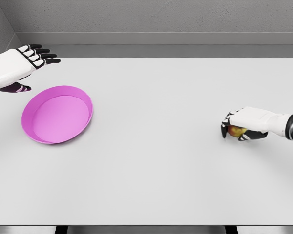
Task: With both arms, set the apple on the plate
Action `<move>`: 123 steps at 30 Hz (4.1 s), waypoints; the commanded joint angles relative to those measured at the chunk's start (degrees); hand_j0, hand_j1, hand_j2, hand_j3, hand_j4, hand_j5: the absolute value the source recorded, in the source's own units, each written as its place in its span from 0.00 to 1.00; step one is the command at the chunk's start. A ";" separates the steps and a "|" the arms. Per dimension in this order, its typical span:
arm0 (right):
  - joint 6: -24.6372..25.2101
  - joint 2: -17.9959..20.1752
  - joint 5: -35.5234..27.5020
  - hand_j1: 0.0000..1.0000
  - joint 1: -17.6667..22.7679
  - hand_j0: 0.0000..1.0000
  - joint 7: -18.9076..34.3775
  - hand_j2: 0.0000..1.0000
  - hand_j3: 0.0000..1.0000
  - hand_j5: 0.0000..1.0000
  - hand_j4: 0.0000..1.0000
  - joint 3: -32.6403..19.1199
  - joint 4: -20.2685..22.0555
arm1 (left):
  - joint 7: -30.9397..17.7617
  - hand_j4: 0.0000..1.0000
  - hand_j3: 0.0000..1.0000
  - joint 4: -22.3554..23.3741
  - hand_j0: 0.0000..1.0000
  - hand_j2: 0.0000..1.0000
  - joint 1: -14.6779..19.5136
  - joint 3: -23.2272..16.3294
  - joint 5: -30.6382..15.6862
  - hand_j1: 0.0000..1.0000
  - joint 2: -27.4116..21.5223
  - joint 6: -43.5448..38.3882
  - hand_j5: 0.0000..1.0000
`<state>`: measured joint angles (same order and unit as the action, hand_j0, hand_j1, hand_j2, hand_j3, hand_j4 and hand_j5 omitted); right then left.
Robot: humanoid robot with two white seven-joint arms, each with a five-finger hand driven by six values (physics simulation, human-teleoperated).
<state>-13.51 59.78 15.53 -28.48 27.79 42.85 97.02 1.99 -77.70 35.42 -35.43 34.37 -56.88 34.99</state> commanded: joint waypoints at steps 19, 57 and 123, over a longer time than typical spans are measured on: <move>0.06 -3.79 -0.15 0.40 -3.51 0.40 -0.02 0.40 0.40 0.40 0.40 -0.05 3.44 | 0.03 1.00 1.00 0.09 1.00 1.00 0.09 0.27 -0.27 1.00 -0.17 0.01 1.00; 0.24 -25.14 -0.15 0.40 -10.02 0.40 2.18 0.40 0.40 0.40 0.40 5.40 3.35 | 0.03 1.00 1.00 0.09 1.00 1.00 0.09 0.45 -0.36 1.00 -0.34 0.01 1.00; -5.56 -3.35 -0.50 1.00 4.83 1.00 1.91 1.00 1.00 1.00 1.00 -24.40 3.35 | -17.45 1.00 1.00 -18.01 1.00 1.00 5.45 -20.38 2.37 1.00 12.05 0.01 1.00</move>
<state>-19.17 56.33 15.28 -23.64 29.73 18.48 100.40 -14.82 -95.73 40.87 -55.44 36.60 -45.55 35.06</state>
